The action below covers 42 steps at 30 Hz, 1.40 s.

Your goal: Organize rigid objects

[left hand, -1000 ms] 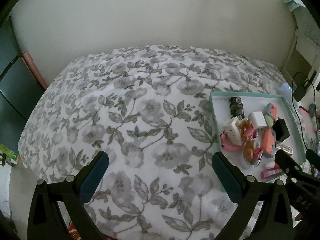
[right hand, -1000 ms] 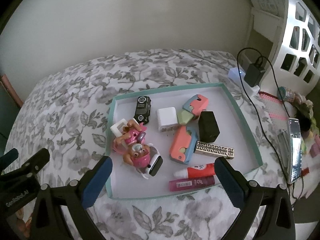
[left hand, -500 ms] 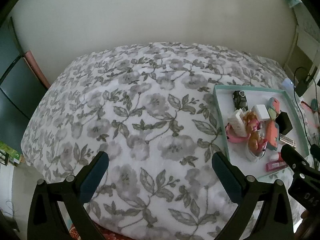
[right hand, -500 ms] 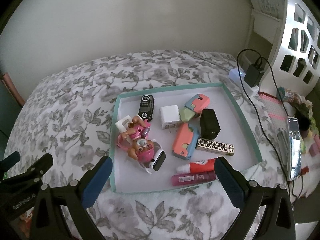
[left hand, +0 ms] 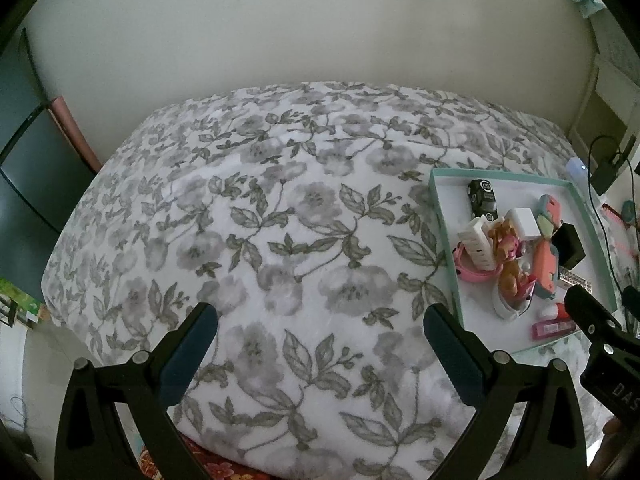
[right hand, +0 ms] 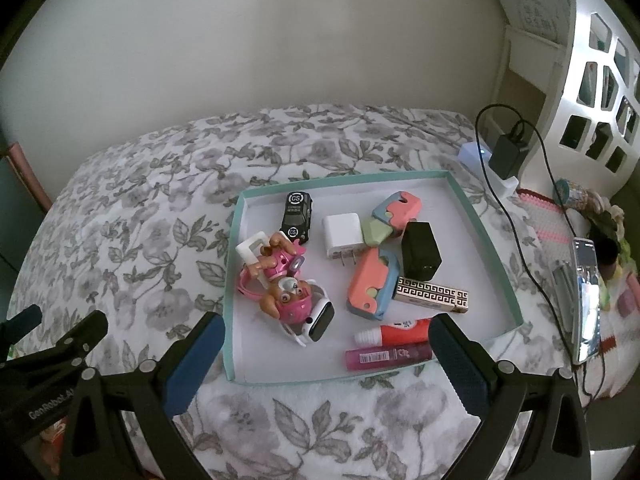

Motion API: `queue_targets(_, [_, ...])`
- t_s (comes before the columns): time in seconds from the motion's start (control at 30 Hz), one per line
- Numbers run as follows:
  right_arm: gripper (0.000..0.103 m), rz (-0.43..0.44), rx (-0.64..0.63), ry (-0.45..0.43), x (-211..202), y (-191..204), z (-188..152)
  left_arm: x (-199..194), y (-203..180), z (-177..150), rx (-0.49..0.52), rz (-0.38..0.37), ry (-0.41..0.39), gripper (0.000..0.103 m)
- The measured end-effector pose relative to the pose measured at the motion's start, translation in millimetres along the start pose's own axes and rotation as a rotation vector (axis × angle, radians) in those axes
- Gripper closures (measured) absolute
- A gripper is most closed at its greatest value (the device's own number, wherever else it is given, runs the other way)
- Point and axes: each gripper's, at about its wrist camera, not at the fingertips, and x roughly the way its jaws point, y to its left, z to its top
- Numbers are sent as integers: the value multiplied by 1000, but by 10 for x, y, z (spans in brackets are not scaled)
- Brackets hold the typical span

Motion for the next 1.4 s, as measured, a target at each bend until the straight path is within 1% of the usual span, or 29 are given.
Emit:
queue_targets(0.8, [0, 12, -16, 7, 51, -4, 23, 46, 49, 45, -65, 16, 9, 0])
queue_targets(1.1, [0, 13, -21, 11, 55, -5, 26, 58, 49, 42, -67, 20, 12, 0])
queue_targets(1.4, [0, 13, -19, 11, 59, -3, 25, 56, 87, 48, -95, 21, 9, 0])
